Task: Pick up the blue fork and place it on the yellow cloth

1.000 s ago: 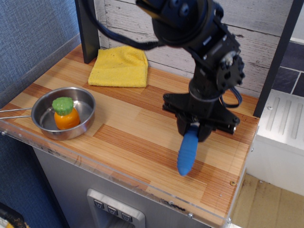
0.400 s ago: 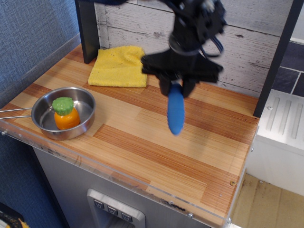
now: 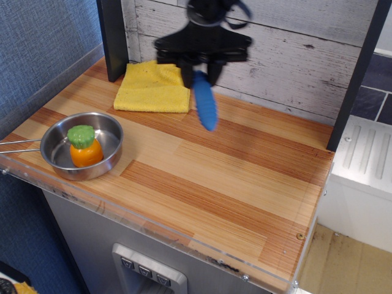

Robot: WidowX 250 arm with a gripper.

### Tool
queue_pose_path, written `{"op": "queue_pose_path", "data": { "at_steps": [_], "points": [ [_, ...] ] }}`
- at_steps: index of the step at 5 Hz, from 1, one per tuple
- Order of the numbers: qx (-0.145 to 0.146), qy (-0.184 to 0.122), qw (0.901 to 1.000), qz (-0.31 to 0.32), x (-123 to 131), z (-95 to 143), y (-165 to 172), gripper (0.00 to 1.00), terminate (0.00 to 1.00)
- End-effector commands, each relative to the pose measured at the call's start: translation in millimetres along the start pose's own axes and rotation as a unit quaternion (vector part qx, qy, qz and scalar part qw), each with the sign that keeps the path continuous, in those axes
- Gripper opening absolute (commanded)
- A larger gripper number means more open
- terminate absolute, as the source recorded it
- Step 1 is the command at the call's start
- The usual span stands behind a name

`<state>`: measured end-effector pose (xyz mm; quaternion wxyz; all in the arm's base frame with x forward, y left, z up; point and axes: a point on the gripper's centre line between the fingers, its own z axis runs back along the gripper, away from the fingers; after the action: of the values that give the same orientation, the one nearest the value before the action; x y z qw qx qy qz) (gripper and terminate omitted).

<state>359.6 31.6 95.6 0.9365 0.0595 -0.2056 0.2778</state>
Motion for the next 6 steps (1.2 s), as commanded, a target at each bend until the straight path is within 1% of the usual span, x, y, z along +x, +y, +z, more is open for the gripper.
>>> {"op": "queue_pose_path", "data": {
  "at_steps": [1,2,3,4,5,6],
  "points": [
    [0.032,-0.005,0.9956,0.088,32.1,-21.8,41.7,0.00,0.00],
    [0.051,0.006,0.9930,0.106,35.6,-39.3,45.5,0.00,0.00],
    [0.052,0.016,0.9901,0.129,25.7,-54.3,26.9,0.00,0.00],
    [0.047,0.038,0.9894,0.132,15.1,-71.4,16.1,0.00,0.00],
    [0.055,0.048,0.9889,0.129,7.3,-80.1,13.9,0.00,0.00],
    [0.064,0.063,0.9863,0.138,7.3,-80.1,15.5,1.00,0.00]
  ]
}}
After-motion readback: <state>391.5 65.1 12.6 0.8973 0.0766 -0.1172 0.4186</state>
